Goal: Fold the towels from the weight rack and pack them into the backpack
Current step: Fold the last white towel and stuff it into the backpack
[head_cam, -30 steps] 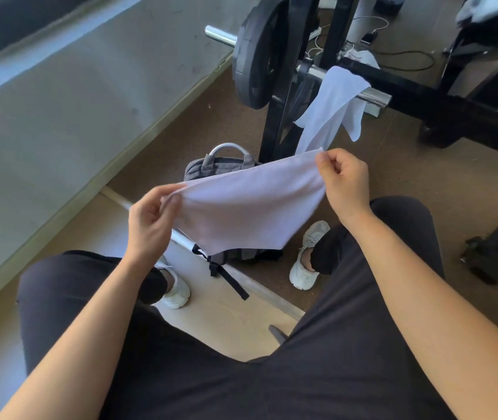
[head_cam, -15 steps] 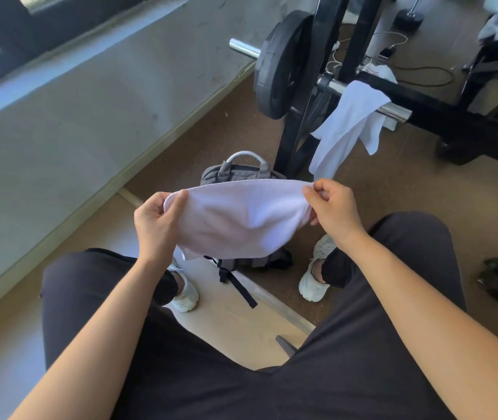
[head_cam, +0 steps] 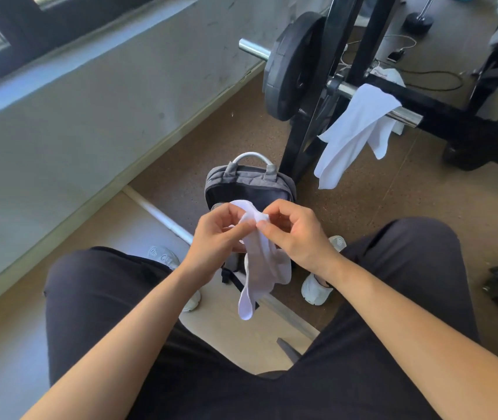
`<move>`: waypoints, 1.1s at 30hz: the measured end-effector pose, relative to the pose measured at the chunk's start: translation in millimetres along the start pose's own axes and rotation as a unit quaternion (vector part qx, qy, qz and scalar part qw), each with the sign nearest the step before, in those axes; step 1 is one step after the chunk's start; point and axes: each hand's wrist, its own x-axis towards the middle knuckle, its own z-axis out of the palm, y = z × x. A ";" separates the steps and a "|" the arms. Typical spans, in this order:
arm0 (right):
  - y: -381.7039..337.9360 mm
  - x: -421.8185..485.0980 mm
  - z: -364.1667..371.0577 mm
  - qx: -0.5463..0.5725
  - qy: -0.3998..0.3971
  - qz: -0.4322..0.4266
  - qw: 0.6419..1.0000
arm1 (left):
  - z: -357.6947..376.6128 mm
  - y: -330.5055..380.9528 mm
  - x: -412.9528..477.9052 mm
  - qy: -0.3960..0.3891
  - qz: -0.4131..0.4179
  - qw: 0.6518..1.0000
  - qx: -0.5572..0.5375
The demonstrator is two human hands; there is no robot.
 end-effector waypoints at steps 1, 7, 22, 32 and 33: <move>1.0 0.3 0.4 -0.002 -0.003 0.001 1.000 | -0.2 -0.3 -0.2 -0.007 -0.003 1.000 -0.004; 5.3 1.5 -5.2 0.062 -0.034 0.040 0.997 | -5.3 -2.3 1.0 -0.029 0.032 0.999 0.016; 10.6 13.7 -8.5 -0.302 -0.009 -0.133 0.944 | -23.8 -3.8 6.8 -0.037 0.105 0.993 0.047; 5.7 17.8 -22.0 -0.129 -0.072 -0.058 0.987 | -31.1 -16.7 12.3 -0.130 0.059 0.990 0.019; 3.1 17.2 -27.9 -0.102 -0.074 -0.052 0.991 | -31.1 -22.2 14.0 -0.149 0.042 0.988 0.028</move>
